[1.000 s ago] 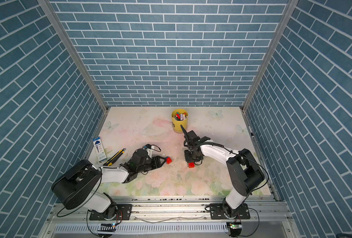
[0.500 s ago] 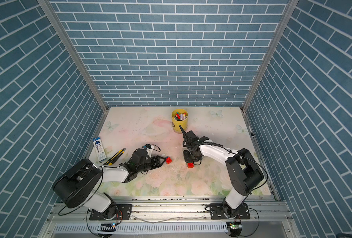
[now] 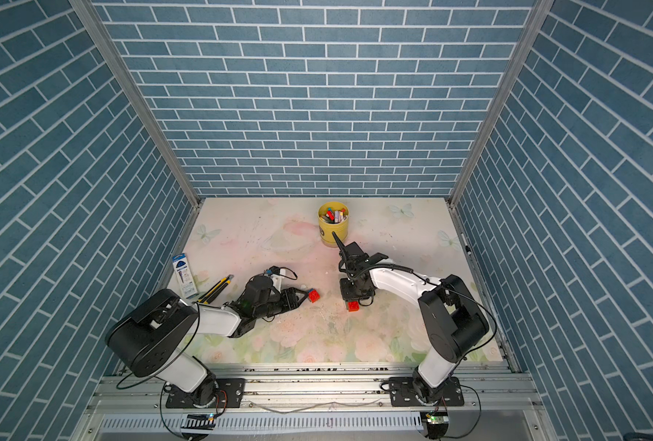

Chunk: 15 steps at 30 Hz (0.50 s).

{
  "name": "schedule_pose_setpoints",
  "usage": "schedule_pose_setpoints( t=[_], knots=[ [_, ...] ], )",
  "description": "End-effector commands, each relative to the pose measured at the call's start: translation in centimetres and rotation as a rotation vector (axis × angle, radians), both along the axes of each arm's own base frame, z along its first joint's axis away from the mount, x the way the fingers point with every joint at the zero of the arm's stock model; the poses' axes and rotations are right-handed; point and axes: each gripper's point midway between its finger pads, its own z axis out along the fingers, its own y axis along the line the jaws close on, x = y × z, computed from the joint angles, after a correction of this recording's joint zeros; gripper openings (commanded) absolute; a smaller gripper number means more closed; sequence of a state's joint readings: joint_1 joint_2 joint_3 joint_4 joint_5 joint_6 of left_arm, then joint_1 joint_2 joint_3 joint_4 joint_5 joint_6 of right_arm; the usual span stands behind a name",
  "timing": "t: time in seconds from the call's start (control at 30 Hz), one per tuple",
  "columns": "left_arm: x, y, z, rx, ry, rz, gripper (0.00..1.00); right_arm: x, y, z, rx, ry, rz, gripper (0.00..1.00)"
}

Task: Assemble the letter y with lego
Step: Pick up the lego brick from the center of the board.

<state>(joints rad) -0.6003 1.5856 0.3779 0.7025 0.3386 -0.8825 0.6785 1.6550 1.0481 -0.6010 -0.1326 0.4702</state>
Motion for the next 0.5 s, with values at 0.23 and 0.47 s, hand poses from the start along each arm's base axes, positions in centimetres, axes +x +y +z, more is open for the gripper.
schedule_pose_setpoints(
  t=[0.23,0.47],
  knots=[
    [-0.4,0.6,-0.5,-0.001,0.007,0.009,0.60,-0.6,0.4,0.0,-0.012,0.017,0.044,0.17],
    [0.0,0.0,0.2,-0.041,-0.017,-0.011,0.63,-0.7,0.6,-0.2,-0.013,0.019,0.048,0.17]
  ],
)
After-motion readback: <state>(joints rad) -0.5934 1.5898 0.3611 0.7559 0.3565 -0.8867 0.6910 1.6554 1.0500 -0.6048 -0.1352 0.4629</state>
